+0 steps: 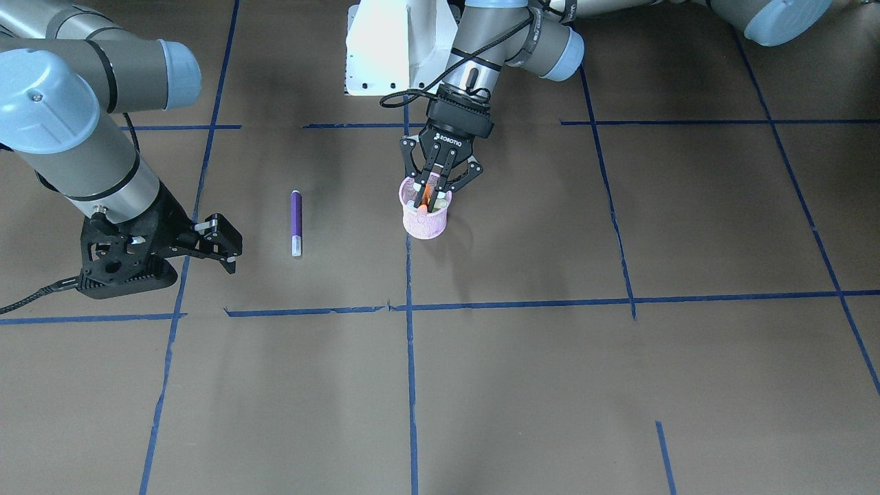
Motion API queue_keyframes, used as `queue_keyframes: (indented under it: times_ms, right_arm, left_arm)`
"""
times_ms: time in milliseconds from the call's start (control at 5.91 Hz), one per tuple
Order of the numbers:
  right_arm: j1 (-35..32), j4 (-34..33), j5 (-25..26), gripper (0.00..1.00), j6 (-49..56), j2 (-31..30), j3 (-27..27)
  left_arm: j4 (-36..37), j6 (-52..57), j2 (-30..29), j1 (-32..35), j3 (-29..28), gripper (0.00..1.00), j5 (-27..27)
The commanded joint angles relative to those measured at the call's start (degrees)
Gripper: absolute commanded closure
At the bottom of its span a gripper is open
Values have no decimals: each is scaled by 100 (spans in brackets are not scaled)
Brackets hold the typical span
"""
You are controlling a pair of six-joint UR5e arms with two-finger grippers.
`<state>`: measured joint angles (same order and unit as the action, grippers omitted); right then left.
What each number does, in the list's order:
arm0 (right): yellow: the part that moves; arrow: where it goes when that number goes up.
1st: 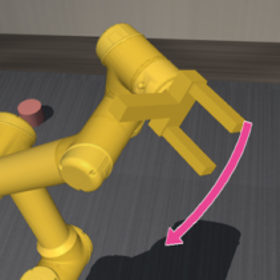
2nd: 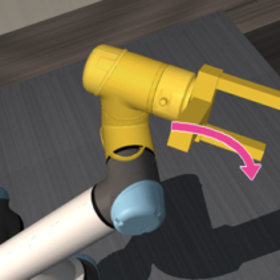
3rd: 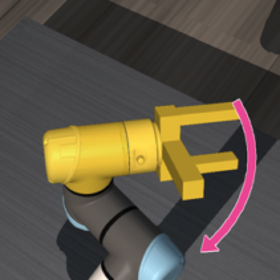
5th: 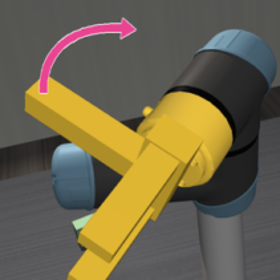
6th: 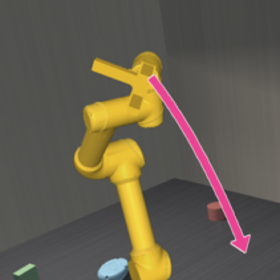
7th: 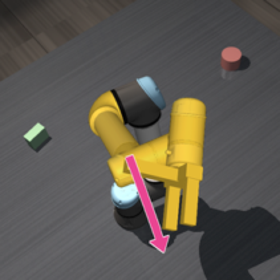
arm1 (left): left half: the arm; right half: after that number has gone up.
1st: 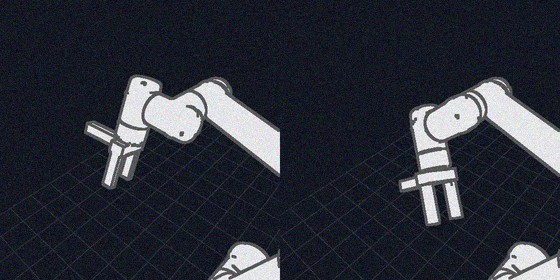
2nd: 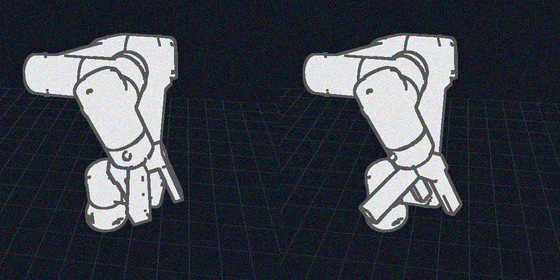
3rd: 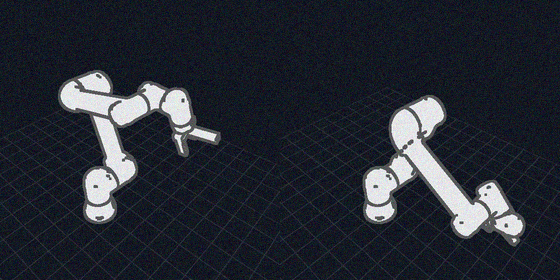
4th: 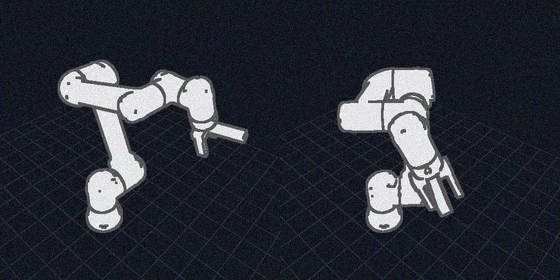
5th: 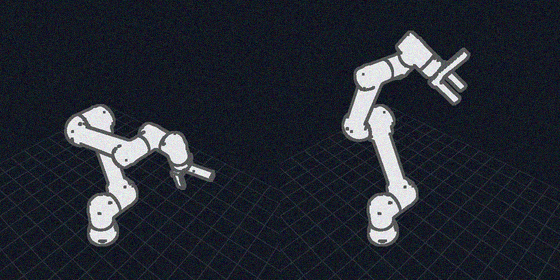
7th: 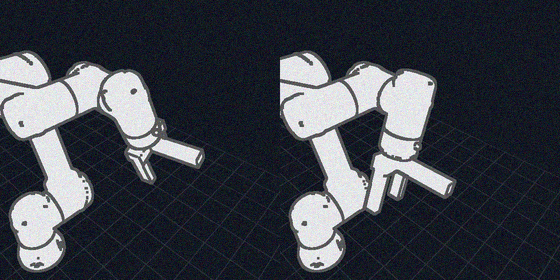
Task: Collect pens into pen holder
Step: 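Carry the orange highlighter into the pink holder and release it with the left gripper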
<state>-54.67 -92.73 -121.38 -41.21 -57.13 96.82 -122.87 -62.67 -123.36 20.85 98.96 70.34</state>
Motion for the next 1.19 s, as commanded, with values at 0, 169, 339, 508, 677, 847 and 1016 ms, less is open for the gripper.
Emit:
queue_keyframes:
  times_ms: [0, 169, 339, 508, 677, 847, 1016]
  right_arm:
    - [0, 0, 0, 0, -10, 0, 12]
    - [0, 0, 0, 0, -19, 0, 12]
    - [0, 0, 0, 0, -19, 0, 3]
    - [9, 0, 0, 0, -19, 0, 3]
    - [9, 9, 9, 0, -28, 0, 3]
    - [44, 9, 9, 0, -36, 0, 3]
    - [96, 9, 17, 0, -54, 0, 3]
  left_arm:
    - [-17, 0, 23, -37, -17, 84, 6]
    - [-18, 26, 23, -46, -35, 50, 15]
    - [-18, 26, 14, -55, -26, 12, 32]
    - [-9, 26, 5, -46, 0, 1, 50]
    - [43, 496, -30, -12, 131, 0, 154]
    - [140, 710, -47, 232, 193, 0, 538]
    - [793, 712, -47, 748, 315, 0, 1569]
